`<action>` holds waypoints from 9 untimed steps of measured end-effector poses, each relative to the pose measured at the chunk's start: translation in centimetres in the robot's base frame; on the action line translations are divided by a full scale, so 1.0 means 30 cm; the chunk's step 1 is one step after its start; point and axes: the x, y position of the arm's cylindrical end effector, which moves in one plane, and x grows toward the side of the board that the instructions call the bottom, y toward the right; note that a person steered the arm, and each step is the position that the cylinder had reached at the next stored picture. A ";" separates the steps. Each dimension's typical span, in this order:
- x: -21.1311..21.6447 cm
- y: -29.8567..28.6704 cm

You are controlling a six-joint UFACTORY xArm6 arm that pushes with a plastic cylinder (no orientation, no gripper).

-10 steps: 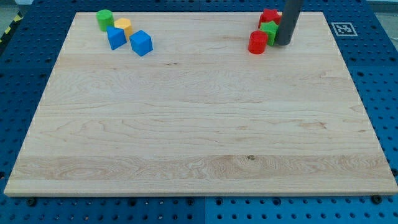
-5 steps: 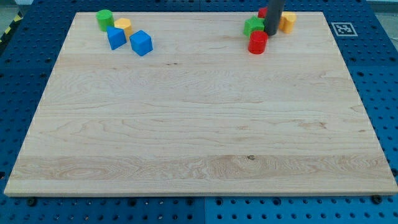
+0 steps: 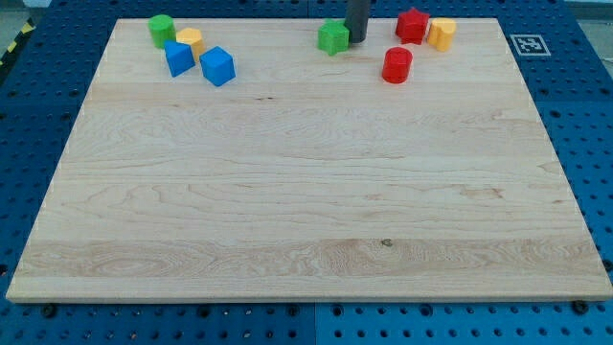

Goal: Slide the green star to the top left

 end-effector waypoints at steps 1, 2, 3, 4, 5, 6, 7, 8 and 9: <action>0.000 -0.093; -0.001 -0.205; -0.001 -0.293; -0.001 -0.365; 0.001 -0.382; 0.039 -0.383; 0.078 -0.403; 0.084 -0.403; 0.116 -0.404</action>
